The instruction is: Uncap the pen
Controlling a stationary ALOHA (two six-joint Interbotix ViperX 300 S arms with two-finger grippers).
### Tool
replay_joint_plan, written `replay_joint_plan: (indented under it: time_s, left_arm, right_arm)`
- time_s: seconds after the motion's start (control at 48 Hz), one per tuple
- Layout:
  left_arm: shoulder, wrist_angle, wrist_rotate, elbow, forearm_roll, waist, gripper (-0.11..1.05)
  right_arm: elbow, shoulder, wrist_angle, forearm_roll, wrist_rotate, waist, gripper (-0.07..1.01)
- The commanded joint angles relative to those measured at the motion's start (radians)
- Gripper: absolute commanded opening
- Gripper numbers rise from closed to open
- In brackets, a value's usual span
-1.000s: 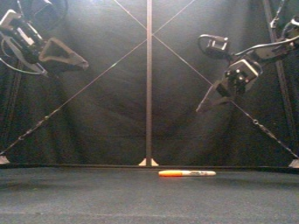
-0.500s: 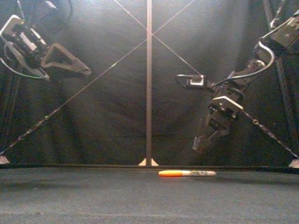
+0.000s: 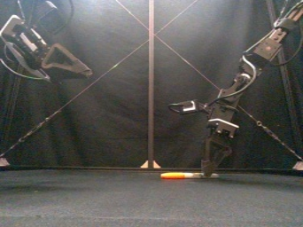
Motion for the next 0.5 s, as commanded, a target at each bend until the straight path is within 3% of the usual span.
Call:
replay_joint_plan:
  time_s: [0.021,0.104,0.333,0.417,0.5]
  left_arm:
    - [0.000,-0.011,-0.0015,-0.025,-0.003,-0.002,0.05]
    - [0.000,-0.011,-0.0015,-0.023,-0.006,0.000,0.05]
    - [0.000,-0.011,-0.0015,-0.026,-0.009,0.000,0.05]
    - [0.000,-0.011,-0.0031,-0.029,-0.025,0.000,0.07]
    - [0.000,-0.011,-0.0015,-0.037,-0.063,0.000,0.12]
  right_arm:
    - [-0.018,-0.011,0.003,0.008,-0.002,-0.012,0.85]
    - [-0.014,-0.005,0.008,0.015,-0.003,-0.018,0.82]
    - [0.005,-0.003,0.011,0.021,-0.002,-0.012,0.55]
    - [0.006,-0.009,0.014,0.029,0.008,-0.011,0.48]
    - [-0.003,-0.032,0.023,0.054,0.009,0.009,0.48]
